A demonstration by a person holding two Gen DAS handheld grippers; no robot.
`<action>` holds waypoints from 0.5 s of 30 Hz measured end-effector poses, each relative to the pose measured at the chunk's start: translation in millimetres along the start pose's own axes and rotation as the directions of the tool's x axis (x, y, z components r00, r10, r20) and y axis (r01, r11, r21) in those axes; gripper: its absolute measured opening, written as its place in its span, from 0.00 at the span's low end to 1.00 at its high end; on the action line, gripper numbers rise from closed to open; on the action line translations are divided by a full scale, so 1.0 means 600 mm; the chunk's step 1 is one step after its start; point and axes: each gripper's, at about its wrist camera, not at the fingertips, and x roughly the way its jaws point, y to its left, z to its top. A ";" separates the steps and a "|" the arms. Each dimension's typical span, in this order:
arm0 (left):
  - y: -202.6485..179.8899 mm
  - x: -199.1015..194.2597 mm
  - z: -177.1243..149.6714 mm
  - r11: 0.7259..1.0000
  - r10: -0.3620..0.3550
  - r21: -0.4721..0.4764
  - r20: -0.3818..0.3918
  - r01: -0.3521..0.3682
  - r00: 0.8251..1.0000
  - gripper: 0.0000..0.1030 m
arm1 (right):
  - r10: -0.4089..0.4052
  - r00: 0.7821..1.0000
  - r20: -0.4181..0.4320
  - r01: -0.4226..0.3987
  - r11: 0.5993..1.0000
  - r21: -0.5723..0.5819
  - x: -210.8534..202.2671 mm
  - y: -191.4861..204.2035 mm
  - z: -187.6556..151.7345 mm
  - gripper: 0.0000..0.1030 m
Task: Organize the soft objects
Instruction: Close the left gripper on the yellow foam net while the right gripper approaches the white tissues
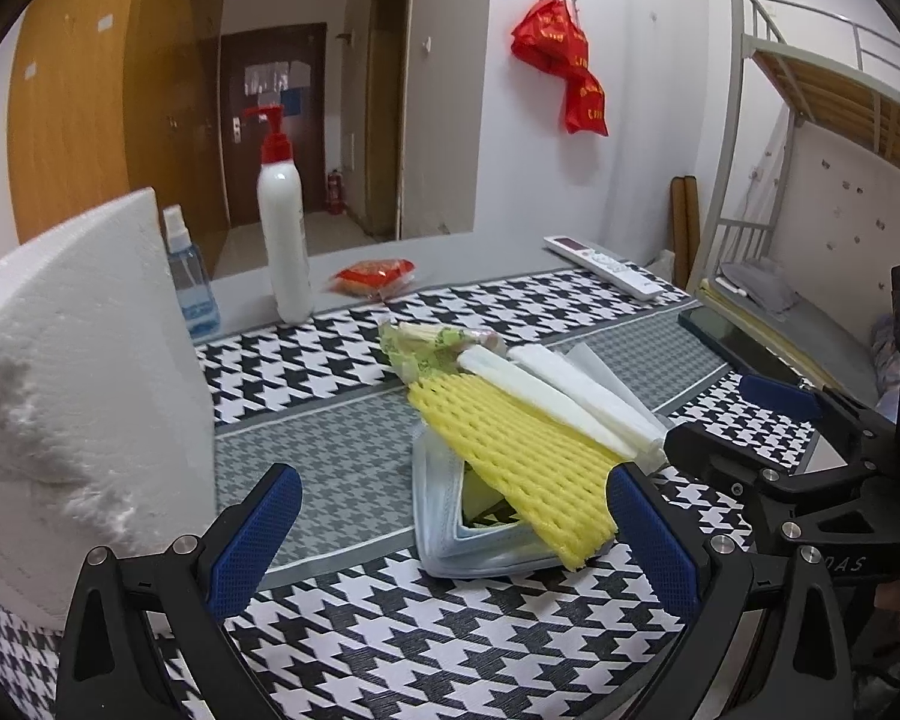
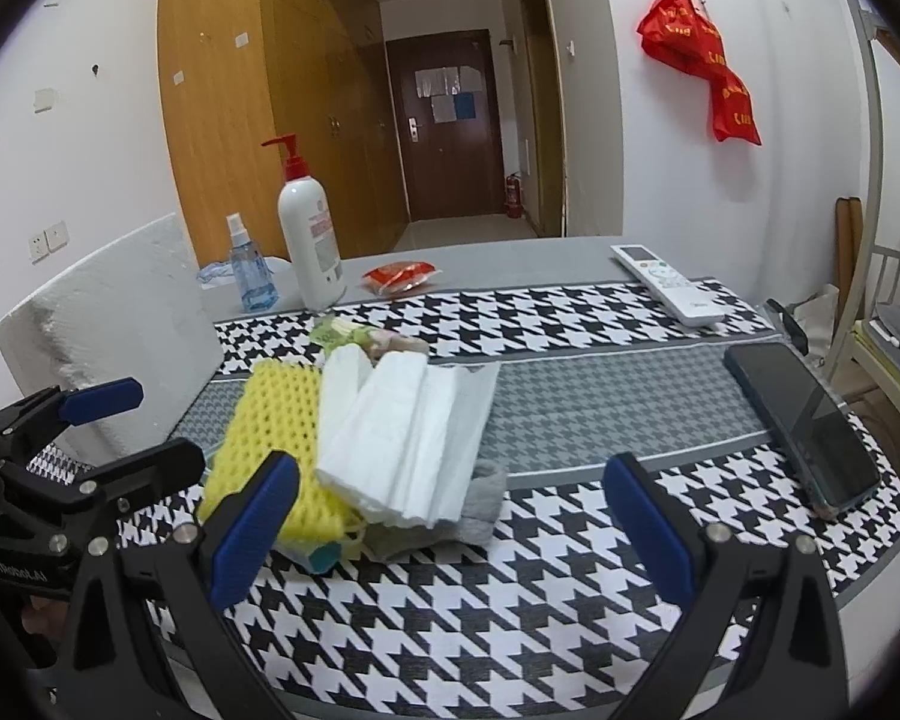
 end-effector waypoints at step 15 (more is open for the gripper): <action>-0.009 0.040 0.010 0.999 -0.034 -0.014 -0.057 0.033 0.998 0.77 | -0.024 1.000 -0.021 0.024 1.000 0.014 0.008 -0.024 -0.001 1.00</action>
